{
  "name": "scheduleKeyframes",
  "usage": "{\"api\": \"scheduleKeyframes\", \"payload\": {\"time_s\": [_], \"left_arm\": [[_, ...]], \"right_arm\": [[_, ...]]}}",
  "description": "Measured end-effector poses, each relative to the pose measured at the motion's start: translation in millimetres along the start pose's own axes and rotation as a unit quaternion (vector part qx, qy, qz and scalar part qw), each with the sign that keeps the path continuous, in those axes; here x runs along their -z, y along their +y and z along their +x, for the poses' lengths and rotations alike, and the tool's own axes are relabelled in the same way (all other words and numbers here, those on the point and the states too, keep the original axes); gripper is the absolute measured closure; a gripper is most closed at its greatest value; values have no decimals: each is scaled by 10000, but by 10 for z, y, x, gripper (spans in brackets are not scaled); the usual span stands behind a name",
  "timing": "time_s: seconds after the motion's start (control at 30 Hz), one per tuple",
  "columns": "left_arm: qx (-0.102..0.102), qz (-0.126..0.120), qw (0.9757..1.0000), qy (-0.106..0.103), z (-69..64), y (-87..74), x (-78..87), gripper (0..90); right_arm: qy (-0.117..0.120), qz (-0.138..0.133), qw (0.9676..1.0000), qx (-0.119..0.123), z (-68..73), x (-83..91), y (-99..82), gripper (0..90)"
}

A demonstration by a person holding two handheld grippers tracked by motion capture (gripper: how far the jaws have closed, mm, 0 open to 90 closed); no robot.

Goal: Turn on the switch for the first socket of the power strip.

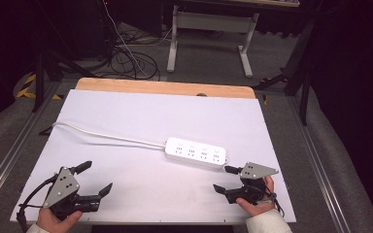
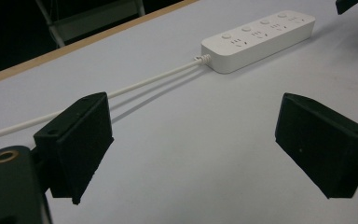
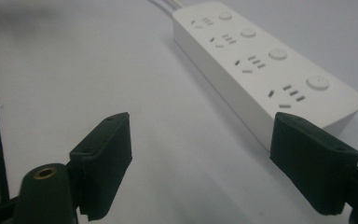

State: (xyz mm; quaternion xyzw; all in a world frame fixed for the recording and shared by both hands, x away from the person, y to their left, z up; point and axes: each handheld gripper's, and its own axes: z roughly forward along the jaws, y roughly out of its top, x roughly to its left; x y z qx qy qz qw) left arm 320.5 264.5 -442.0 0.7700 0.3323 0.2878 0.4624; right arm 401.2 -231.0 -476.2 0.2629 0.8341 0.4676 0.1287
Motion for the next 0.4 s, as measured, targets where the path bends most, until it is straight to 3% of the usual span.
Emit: {"api": "scheduleKeyframes", "payload": {"time_s": [0.07, 0.13, 0.27, 0.4], "left_arm": [[21, 108, 9999, 122, 5, -5, -17, 122], [57, 101, 9999, 80, 18, -13, -19, 124], [-4, 56, 10000, 16, 27, -21, -11, 121], [-124, 0, 9999, -13, 19, -24, -9, 119]], "right_arm": [[-138, -30, 9999, 13, -1, 11, 4, 215], [-250, -111, 9996, -4, -8, 30, 19, 214], [-277, -183, 9994, -26, -19, 57, 26, 198], [-327, -206, 9992, 99, -17, 74, 31, 181]]}}
